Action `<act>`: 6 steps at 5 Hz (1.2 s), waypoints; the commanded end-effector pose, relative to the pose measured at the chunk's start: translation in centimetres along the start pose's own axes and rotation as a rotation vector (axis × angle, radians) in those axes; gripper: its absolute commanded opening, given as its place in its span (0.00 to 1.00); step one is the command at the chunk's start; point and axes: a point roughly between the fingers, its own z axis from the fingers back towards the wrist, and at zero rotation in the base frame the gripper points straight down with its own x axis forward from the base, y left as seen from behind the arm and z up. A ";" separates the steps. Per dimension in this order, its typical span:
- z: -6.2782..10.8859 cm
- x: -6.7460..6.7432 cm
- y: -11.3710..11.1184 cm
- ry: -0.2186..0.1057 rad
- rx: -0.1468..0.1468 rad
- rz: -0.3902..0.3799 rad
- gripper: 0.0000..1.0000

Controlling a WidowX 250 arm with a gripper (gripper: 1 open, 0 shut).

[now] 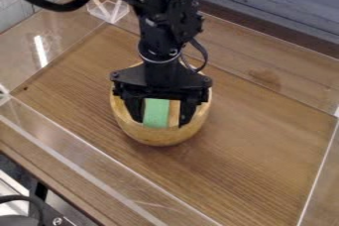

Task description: Remove the green block from the brown bowl and put it on the table

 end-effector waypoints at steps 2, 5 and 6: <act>0.2 1.6 1.6 -0.008 0.020 0.032 1.00; -2.3 1.2 2.5 0.011 0.054 0.104 1.00; -2.5 1.3 1.9 0.021 0.058 0.130 1.00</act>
